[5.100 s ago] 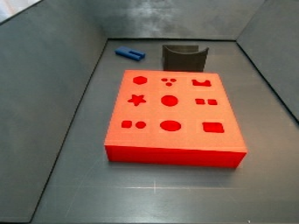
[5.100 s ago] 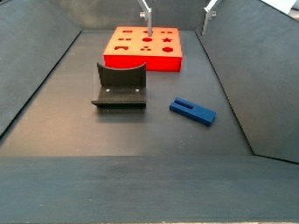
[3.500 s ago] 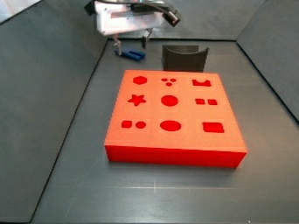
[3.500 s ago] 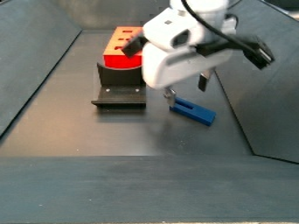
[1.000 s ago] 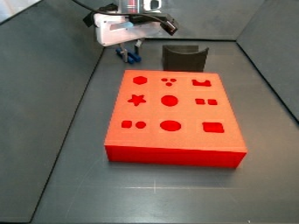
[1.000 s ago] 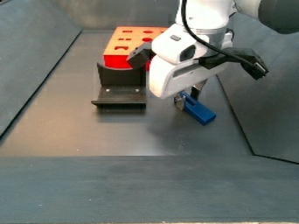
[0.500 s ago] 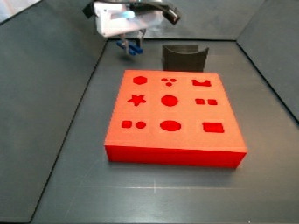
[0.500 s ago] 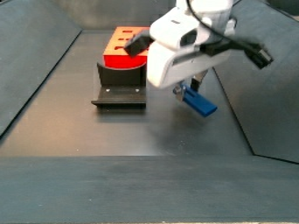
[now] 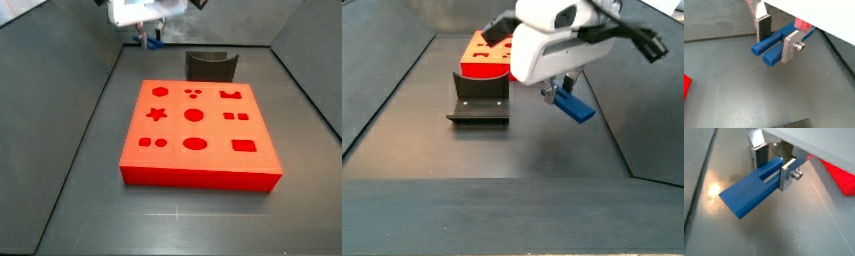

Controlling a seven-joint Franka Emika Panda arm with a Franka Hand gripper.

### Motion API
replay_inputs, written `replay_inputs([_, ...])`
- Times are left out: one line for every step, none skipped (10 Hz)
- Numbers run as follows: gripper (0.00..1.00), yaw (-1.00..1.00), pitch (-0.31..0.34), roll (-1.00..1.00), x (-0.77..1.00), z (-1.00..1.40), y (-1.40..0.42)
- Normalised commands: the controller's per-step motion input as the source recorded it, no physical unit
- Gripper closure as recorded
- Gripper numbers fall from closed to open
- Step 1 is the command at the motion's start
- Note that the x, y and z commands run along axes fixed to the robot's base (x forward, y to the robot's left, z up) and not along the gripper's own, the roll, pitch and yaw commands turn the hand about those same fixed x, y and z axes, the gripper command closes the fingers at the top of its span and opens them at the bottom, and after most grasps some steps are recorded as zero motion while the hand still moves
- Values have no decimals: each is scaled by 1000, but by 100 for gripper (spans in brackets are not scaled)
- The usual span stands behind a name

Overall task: Pick up the square-circle object. Move up. Rotate the square-circle object. Place the square-circle object on the fixture. Regrasp the square-circle object. Move to above the board. Insert the square-circle object.
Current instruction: Rotate the square-circle object.

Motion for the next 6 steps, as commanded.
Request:
replay_inputs([100,-17,72,14,32,491,73])
replay_inputs([100,-24,92,37,12,312,49])
replay_inputs([100,-24,100,53,5,179,34])
replay_inputs([100,-1000,0,0,0,0,0])
replay_inputs([100,-1000,-1,-1,14,-67,-7])
replay_inputs([100,-1000,-2,-2,14,-62,3])
